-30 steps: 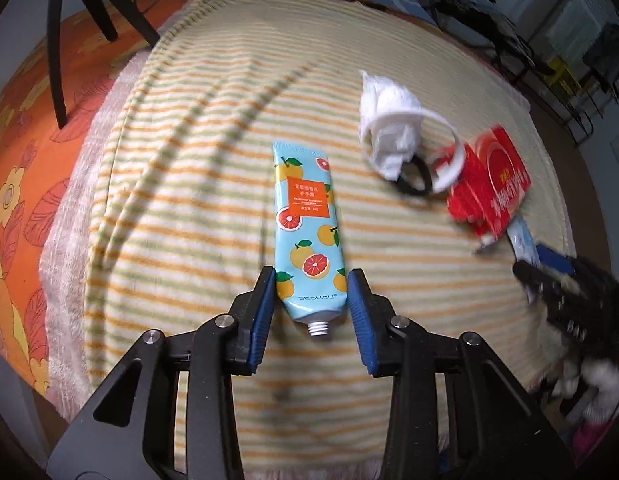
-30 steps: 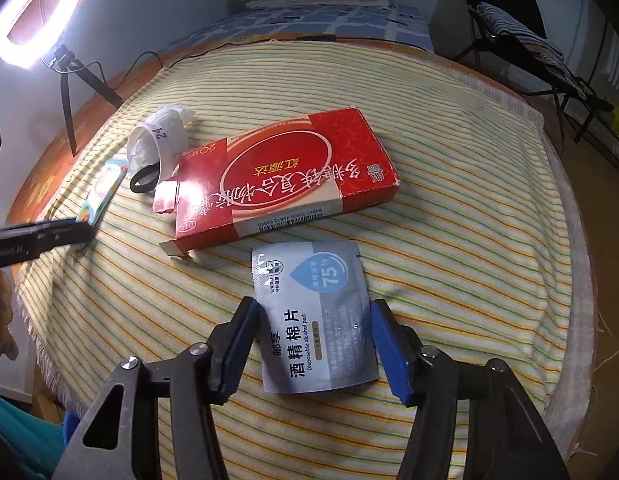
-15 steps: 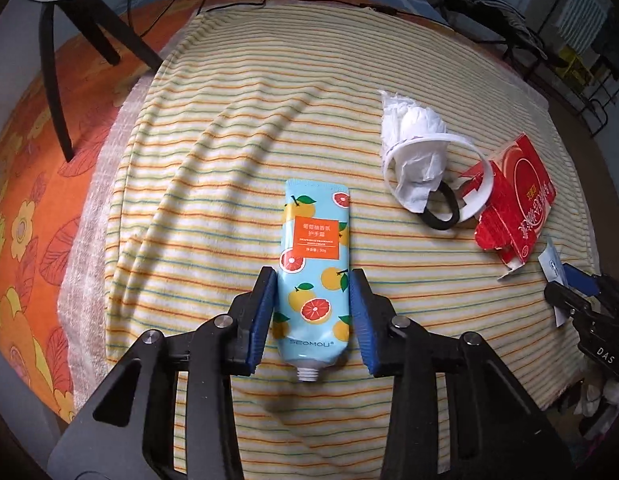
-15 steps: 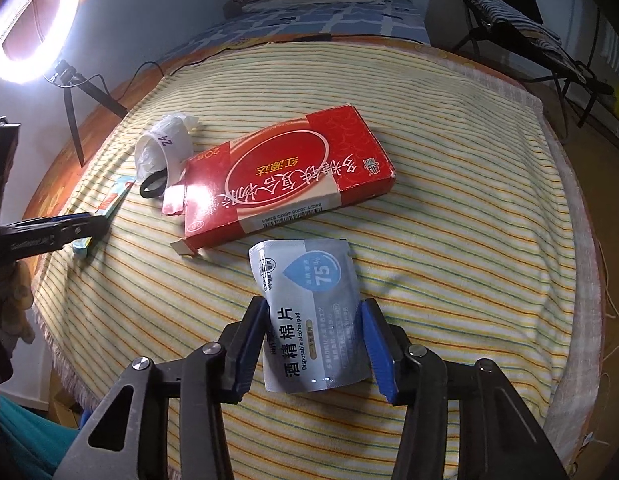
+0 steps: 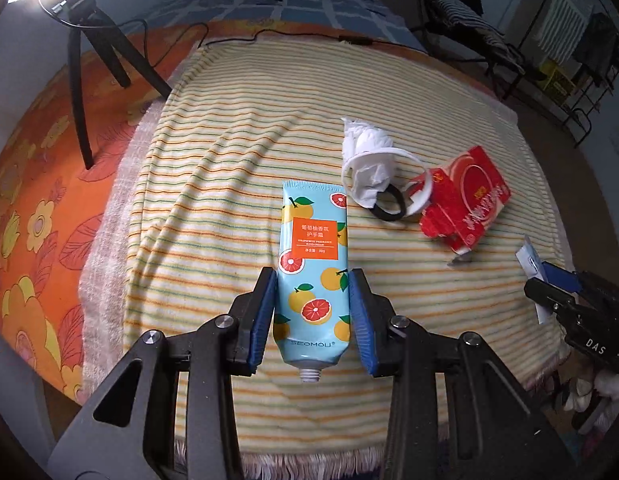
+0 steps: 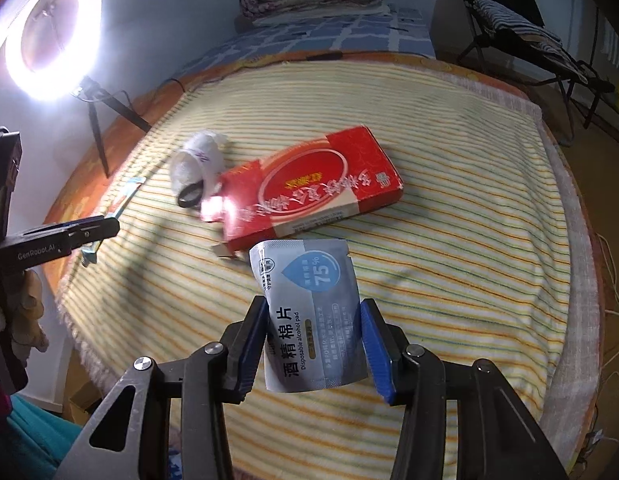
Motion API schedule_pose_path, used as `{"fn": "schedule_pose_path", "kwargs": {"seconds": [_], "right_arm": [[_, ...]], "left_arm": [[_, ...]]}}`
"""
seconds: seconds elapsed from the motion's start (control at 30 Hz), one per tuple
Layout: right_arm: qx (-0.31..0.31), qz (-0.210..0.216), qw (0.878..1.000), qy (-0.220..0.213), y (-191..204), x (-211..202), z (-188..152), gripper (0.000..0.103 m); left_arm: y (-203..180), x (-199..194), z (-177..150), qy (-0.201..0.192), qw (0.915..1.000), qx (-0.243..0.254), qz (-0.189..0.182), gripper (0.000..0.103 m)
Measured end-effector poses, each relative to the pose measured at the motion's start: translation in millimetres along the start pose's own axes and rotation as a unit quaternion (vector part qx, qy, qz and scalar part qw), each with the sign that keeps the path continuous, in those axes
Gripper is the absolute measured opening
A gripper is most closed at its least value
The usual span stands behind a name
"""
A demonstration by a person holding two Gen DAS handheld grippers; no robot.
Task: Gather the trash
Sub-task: 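Carry both items over the blue basket and open both tools to drop them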
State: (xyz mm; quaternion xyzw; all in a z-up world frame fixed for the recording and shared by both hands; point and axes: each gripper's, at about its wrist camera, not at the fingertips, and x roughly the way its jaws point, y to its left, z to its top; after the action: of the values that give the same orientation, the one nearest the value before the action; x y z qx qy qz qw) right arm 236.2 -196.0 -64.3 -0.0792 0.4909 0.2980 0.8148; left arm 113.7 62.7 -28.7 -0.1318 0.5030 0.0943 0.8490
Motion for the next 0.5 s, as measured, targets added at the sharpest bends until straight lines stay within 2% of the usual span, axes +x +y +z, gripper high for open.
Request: {"fn": "schedule_pose_path", "kwargs": {"seconds": [0.27,0.5], "right_arm": [[-0.013,0.028,0.999,-0.018,19.1,-39.5,-22.4,0.048],[-0.032,0.039,0.998,-0.031,35.4,-70.2,-52.1,0.048]], "left_arm": [[-7.3,-46.7,-38.2,-0.02,0.9994,0.023,-0.017,0.037],[-16.5,-69.9,-79.5,-0.03,0.9982,0.046,-0.023,0.037]]}}
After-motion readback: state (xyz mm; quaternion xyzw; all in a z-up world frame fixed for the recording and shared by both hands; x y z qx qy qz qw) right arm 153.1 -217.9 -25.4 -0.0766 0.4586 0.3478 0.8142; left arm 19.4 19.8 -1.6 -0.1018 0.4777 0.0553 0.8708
